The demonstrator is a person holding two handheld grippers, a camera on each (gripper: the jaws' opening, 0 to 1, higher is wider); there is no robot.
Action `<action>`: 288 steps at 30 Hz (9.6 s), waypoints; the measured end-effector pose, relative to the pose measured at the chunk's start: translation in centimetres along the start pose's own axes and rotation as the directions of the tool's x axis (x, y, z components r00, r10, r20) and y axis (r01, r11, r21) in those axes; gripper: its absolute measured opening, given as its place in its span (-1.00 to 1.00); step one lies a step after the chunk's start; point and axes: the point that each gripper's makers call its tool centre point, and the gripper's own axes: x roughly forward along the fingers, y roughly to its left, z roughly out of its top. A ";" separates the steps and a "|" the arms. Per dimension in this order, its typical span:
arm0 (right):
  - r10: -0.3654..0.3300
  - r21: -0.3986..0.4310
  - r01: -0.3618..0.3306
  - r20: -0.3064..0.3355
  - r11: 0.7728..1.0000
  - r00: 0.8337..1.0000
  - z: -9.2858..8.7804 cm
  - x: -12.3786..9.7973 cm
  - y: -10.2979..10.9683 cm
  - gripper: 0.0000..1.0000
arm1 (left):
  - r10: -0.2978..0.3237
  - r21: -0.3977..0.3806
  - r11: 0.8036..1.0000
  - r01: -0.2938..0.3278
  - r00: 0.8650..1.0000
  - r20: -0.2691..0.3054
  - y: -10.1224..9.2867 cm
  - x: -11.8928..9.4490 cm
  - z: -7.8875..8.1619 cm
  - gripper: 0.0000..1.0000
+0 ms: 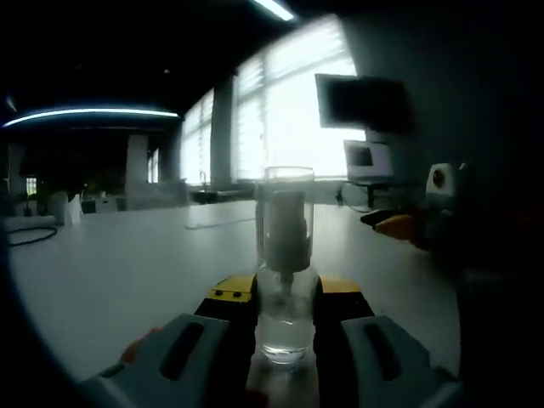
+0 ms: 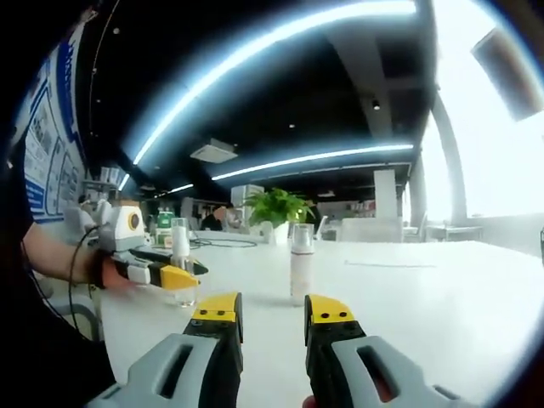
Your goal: Clamp pump bottle remove cover press pump head put on cover
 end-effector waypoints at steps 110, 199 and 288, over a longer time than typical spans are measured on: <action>-0.053 0.024 0.053 -0.008 0.998 0.999 -0.2 -0.3 -1.1 -0.63 | 0.320 0.026 0.947 -0.319 0.945 -0.071 11.7 8.9 -0.8 -0.62; -0.056 0.011 0.056 -0.013 0.998 0.998 -0.5 -0.2 -1.6 -0.63 | 0.072 -0.009 0.997 -0.071 0.993 0.097 4.0 -1.8 4.0 -0.24; -0.055 -0.002 0.055 -0.009 0.998 0.998 -0.5 -0.3 -1.6 -0.64 | 0.102 -0.055 0.994 -0.100 0.994 0.038 3.5 -2.6 1.9 -0.29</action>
